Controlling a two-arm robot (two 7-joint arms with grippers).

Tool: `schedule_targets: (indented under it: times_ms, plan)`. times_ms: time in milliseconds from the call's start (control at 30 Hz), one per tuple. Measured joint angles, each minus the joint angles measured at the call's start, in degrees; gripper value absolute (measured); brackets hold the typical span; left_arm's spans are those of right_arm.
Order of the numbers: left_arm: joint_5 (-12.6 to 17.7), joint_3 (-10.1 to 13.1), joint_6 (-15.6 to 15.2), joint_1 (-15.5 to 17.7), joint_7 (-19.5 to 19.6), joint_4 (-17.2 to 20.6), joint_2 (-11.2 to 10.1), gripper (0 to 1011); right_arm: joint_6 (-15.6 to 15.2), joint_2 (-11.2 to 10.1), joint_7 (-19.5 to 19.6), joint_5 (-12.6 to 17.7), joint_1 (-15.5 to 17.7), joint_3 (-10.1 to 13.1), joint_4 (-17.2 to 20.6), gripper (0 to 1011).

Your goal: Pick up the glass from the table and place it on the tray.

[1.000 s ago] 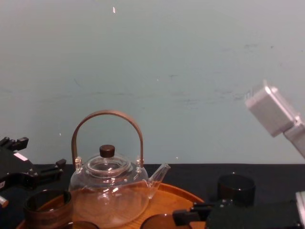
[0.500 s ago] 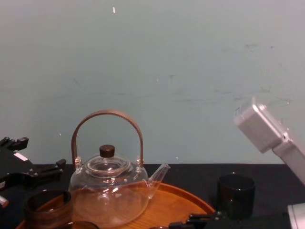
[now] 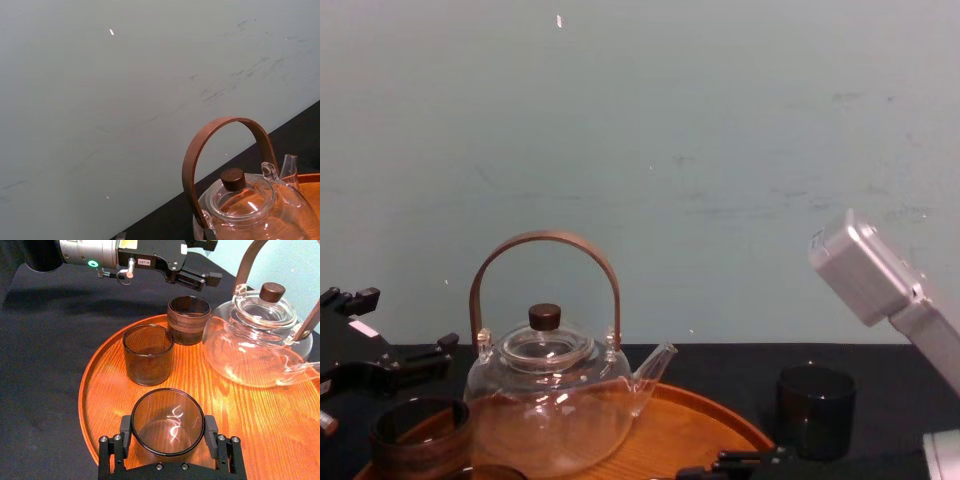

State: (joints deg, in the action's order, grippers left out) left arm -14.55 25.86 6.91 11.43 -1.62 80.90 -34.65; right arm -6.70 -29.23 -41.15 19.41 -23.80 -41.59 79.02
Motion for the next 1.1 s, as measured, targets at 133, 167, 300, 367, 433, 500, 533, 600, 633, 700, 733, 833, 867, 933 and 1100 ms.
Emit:
schedule_targets:
  times_ms: [133, 167, 300, 367, 433, 500, 533, 600, 633, 700, 733, 833, 867, 933, 1100]
  plan:
    - [0.00, 0.00, 0.00, 0.00, 0.00, 0.00, 0.00, 1001, -0.13, -0.03, -0.05, -0.06, 0.00, 0.01, -0.01, 940]
    - [0.00, 0.00, 0.00, 0.00, 0.00, 0.00, 0.00, 1001, -0.14, -0.03, -0.08, -0.05, 0.00, 0.01, -0.01, 960]
    - [0.00, -0.01, 0.00, 0.00, 0.00, 0.00, 0.00, 1001, -0.15, -0.04, -0.13, -0.02, -0.02, 0.02, 0.00, 1002]
    - [0.00, 0.00, 0.00, 0.00, 0.00, 0.00, 0.00, 1001, -0.15, -0.05, -0.14, -0.01, -0.03, 0.03, 0.00, 1002]
    - [0.00, 0.00, 0.00, 0.00, 0.00, 0.00, 0.00, 1001, -0.15, -0.05, -0.15, 0.00, -0.04, 0.02, 0.00, 1002]
    - [0.00, 0.00, 0.00, 0.00, 0.00, 0.00, 0.00, 1001, -0.15, -0.05, -0.16, 0.02, -0.05, 0.03, 0.00, 1002]
    - [0.00, 0.00, 0.00, 0.00, 0.00, 0.00, 0.00, 1001, -0.15, -0.05, -0.17, 0.02, -0.05, 0.03, 0.00, 1002]
    - [0.00, 0.00, 0.00, 0.00, 0.00, 0.00, 0.00, 1001, -0.15, -0.05, -0.18, 0.03, -0.06, 0.03, 0.00, 1002]
    - [0.00, 0.00, 0.00, 0.00, 0.00, 0.00, 0.00, 1001, -0.15, -0.05, -0.19, 0.03, -0.06, 0.03, 0.00, 1002]
    - [0.00, 0.00, 0.00, 0.00, 0.00, 0.00, 0.00, 1001, -0.15, -0.06, -0.20, 0.05, -0.06, 0.03, 0.00, 1002]
    - [0.00, 0.00, 0.00, 0.00, 0.00, 0.00, 0.00, 1001, -0.15, -0.05, -0.20, 0.05, -0.05, 0.03, 0.00, 1002]
    - [0.00, 0.00, 0.00, 0.00, 0.00, 0.00, 0.00, 1001, -0.14, -0.05, -0.22, 0.07, -0.06, 0.03, 0.00, 1002]
    - [0.00, 0.00, 0.00, 0.00, 0.00, 0.00, 0.00, 1001, -0.14, -0.05, -0.23, 0.08, -0.06, 0.03, 0.00, 1002]
    - [0.00, 0.00, 0.00, 0.00, 0.00, 0.00, 0.00, 1001, -0.04, -0.29, -0.72, 0.71, 0.07, 0.44, 0.17, 1002]
    - [0.00, 0.00, 0.00, 0.00, 0.00, 0.00, 0.00, 1001, 0.13, -1.52, -1.41, 2.11, 0.77, 1.48, 1.33, 1002]
